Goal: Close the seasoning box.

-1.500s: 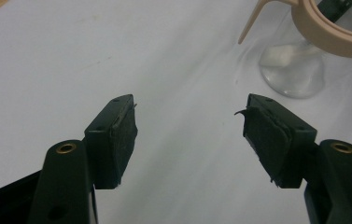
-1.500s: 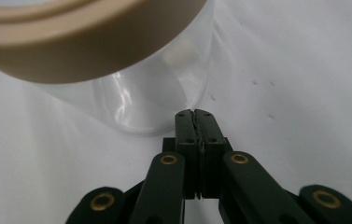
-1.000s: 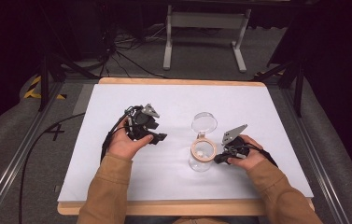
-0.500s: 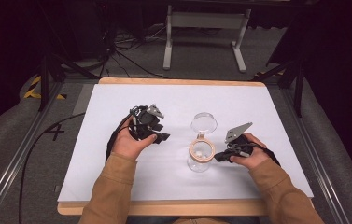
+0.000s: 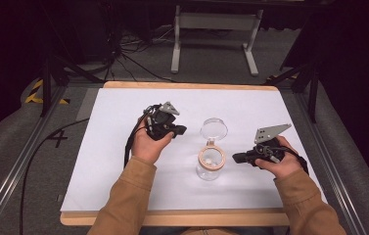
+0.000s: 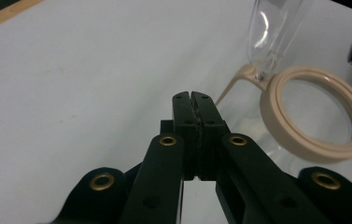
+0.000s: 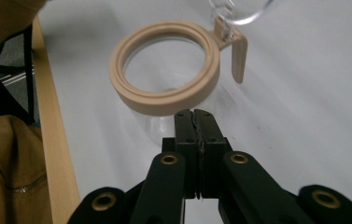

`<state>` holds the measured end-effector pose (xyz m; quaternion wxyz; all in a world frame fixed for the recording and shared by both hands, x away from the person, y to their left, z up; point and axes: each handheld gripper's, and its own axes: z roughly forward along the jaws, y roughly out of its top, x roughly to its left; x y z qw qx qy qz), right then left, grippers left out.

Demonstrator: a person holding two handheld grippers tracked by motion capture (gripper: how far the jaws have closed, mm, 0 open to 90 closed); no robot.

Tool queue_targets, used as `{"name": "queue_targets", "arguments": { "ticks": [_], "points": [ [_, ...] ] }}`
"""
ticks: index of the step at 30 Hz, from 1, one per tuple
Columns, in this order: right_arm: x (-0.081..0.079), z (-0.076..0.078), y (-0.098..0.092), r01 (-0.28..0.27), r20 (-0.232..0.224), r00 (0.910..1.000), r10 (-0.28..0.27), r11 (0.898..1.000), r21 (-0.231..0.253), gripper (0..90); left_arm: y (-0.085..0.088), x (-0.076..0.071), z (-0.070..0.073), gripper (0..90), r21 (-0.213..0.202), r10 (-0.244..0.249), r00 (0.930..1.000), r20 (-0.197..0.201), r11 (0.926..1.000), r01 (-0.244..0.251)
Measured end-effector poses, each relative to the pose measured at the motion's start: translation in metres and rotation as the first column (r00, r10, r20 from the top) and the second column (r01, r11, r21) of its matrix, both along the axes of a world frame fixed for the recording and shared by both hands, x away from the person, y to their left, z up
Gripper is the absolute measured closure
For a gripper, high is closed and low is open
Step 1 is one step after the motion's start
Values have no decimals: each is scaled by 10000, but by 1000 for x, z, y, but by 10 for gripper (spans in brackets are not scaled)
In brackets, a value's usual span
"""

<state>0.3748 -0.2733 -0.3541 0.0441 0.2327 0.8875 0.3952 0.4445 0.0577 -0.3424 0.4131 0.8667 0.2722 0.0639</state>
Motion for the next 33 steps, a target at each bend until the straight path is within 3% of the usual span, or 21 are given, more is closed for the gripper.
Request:
{"name": "queue_targets", "arguments": {
  "ticks": [2,5,7,9,10,17,24,25,28,33],
  "points": [
    [-5,5,4,-107,134,9999,104,9997,228,900,-6,3,-1,895,-415,189,9998,28,9990,-188],
    [-9,8,8,-249,281,9993,240,9991,335,900,-10,5,-1,896,-526,337,9994,121,9981,-330],
    [-14,11,12,-411,438,9983,392,9982,439,900,-18,9,-4,896,-820,421,9981,445,9959,-384],
    [-14,11,13,-465,420,9981,443,9975,525,900,-20,11,-6,896,-938,412,9982,440,9949,-369],
    [-15,11,14,-518,395,9980,493,9966,638,900,-23,14,-8,896,-1294,372,9989,279,9910,-333],
    [-21,7,14,-240,512,9985,191,9950,967,900,-31,22,-12,896,-1809,223,9991,358,9834,-154],
    [-23,2,15,330,726,9964,-442,9882,1493,900,-36,22,-11,874,-2453,-93,9993,370,9693,181],
    [-23,1,16,379,794,9955,-509,9869,1569,900,-37,21,-10,874,-2647,-100,9993,365,9641,194],
    [-23,0,17,440,877,9943,-600,9837,1742,900,-38,21,-10,866,-2754,-169,9990,406,9609,274],
    [-21,-1,18,430,889,9942,-606,9813,1877,900,-37,20,-10,866,-2572,-290,9981,551,9654,423]
  ]
}}
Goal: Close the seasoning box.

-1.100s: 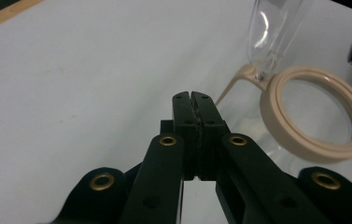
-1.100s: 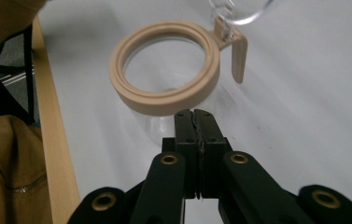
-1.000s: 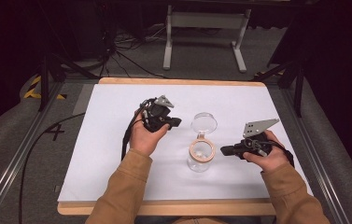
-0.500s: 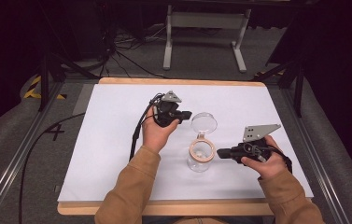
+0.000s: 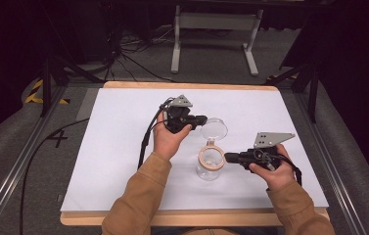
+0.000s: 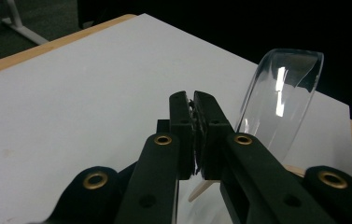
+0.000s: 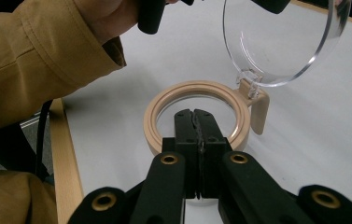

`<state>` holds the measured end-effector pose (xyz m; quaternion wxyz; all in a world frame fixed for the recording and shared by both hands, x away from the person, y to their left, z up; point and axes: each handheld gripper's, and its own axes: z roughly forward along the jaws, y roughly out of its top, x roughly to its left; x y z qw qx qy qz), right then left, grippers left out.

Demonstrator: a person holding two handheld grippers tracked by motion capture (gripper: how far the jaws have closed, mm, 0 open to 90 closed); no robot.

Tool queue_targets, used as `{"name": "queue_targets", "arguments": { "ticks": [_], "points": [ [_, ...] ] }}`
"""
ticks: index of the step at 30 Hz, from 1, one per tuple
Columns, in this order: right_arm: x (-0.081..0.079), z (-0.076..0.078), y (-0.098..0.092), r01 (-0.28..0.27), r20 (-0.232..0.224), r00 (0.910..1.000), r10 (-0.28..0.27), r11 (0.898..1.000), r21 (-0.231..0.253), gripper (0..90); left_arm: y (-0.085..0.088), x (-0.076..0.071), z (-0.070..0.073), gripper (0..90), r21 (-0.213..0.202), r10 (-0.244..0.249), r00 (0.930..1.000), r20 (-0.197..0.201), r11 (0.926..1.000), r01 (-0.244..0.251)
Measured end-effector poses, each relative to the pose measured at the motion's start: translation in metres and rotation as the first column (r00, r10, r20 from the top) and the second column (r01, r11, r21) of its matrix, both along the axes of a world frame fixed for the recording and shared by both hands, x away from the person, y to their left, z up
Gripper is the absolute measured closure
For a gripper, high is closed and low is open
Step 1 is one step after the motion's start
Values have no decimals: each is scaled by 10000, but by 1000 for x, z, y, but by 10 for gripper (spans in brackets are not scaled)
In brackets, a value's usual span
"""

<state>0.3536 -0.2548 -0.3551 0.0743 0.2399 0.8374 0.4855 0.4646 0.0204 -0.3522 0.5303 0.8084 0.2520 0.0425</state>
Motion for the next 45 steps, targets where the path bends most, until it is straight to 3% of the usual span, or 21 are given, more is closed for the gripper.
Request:
{"name": "queue_targets", "arguments": {
  "ticks": [4,14,22,24,30,31,40,45],
  "points": [
    [2,0,1,-142,-185,9997,151,9987,485,900,1,-2,0,867,14,-54,10000,-67,10000,55],
    [7,1,3,-15,-147,9999,27,9964,842,900,4,-9,4,869,36,-231,9997,-15,9997,231],
    [10,1,8,-56,-191,9998,73,9962,867,900,7,-15,5,871,317,-577,9983,18,9978,576],
    [11,2,9,-109,-158,9998,124,9961,875,900,7,-18,7,871,460,-697,9974,201,9966,687],
    [11,1,9,-203,-240,9995,223,9967,788,900,12,-21,11,866,443,-721,9974,47,9964,718],
    [11,1,10,-241,-227,9994,260,9966,794,900,13,-21,11,865,289,-707,9975,95,9971,704],
    [9,0,11,-385,-410,9983,407,9978,536,900,22,-23,14,852,208,-632,9979,115,9978,629],
    [7,1,12,-420,-491,9978,435,9986,306,900,29,-25,16,843,367,-770,9970,-62,9963,771]
  ]
}}
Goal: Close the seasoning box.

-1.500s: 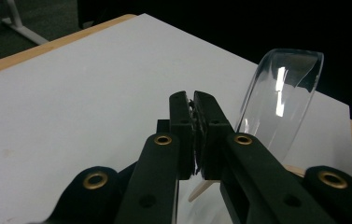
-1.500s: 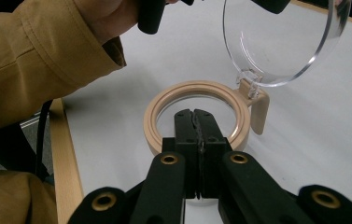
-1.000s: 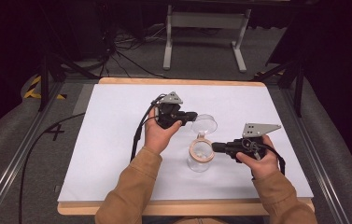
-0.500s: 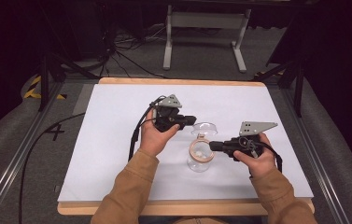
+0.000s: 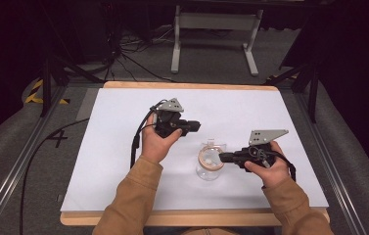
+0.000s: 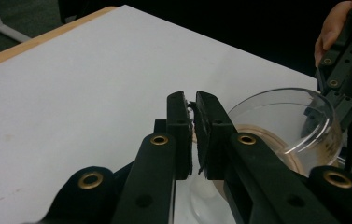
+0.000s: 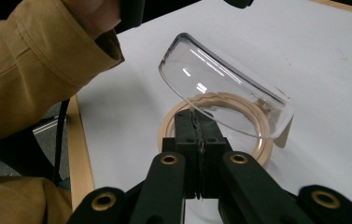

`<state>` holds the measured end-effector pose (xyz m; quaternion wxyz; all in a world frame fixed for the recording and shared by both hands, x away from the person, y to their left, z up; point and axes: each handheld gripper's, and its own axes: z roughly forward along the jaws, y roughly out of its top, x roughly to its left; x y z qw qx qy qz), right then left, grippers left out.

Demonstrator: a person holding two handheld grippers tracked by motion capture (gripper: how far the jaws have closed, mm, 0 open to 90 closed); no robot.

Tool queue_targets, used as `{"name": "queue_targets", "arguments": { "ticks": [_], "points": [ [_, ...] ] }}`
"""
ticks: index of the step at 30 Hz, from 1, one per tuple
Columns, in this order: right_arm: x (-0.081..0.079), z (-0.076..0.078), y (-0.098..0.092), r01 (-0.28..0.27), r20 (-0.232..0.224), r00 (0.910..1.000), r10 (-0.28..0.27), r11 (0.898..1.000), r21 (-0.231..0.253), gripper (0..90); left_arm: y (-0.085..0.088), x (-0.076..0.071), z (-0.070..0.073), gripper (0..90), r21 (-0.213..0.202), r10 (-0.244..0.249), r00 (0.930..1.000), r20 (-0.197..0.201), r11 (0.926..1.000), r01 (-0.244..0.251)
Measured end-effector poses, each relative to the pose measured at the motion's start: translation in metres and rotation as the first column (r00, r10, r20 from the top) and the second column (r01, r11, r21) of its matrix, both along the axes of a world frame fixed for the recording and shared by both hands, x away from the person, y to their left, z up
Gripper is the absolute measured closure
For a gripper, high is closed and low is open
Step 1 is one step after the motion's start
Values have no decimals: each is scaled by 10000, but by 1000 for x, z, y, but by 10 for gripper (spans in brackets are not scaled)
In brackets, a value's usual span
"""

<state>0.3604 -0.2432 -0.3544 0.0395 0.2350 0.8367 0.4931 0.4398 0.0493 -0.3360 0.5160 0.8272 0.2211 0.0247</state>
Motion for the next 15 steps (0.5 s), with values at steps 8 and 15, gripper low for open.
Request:
{"name": "queue_targets", "arguments": {
  "ticks": [8,15],
  "points": [
    [-2,-2,1,-171,-489,9987,155,9993,-327,900,5,-3,1,822,209,-96,9999,-71,9997,97],
    [-2,-4,1,-286,-775,9967,238,9977,-608,900,6,-3,-1,816,330,-174,9998,-71,9993,177]
  ]
}}
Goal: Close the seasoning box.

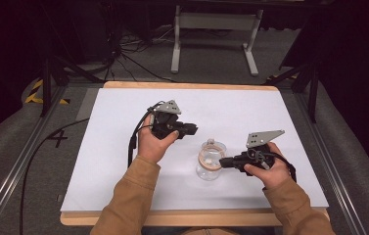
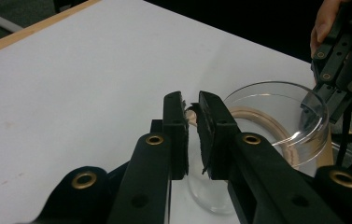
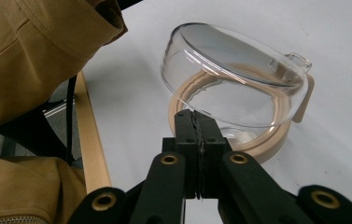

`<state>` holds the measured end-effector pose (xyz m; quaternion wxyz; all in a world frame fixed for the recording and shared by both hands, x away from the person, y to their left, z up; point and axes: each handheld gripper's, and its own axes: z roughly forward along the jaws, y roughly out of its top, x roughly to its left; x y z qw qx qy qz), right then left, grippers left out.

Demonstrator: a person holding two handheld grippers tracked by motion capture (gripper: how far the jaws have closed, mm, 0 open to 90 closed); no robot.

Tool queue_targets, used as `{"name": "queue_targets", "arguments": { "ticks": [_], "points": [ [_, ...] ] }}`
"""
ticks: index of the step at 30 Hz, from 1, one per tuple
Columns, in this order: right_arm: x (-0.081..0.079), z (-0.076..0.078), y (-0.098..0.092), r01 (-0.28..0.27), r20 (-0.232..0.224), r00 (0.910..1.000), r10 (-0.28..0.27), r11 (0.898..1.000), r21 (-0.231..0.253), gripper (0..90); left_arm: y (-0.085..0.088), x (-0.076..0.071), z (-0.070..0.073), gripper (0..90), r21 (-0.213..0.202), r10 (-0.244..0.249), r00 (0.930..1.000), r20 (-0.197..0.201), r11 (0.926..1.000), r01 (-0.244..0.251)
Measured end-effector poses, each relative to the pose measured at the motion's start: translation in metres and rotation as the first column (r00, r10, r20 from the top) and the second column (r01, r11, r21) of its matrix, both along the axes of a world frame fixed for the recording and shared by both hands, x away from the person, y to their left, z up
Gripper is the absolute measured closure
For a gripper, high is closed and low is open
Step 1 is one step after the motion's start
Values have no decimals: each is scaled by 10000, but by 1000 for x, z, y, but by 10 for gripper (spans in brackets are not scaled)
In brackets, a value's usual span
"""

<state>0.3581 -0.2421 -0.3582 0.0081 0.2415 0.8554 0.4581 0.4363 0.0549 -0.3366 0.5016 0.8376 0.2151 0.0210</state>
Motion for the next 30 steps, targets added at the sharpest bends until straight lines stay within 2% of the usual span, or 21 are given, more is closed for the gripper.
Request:
{"name": "queue_targets", "arguments": {
  "ticks": [12,15,30],
  "points": [
    [0,-4,0,-141,-477,9988,122,9991,-399,900,1,0,-1,814,242,-119,9999,-29,9996,120],
    [1,-5,-1,-172,-439,9989,152,9988,-463,900,0,0,-1,810,240,-98,10000,1,9997,98],
    [1,-9,-4,-336,-844,9961,256,9950,-944,900,1,0,-1,809,276,-123,9999,-79,9995,125]
  ]
}}
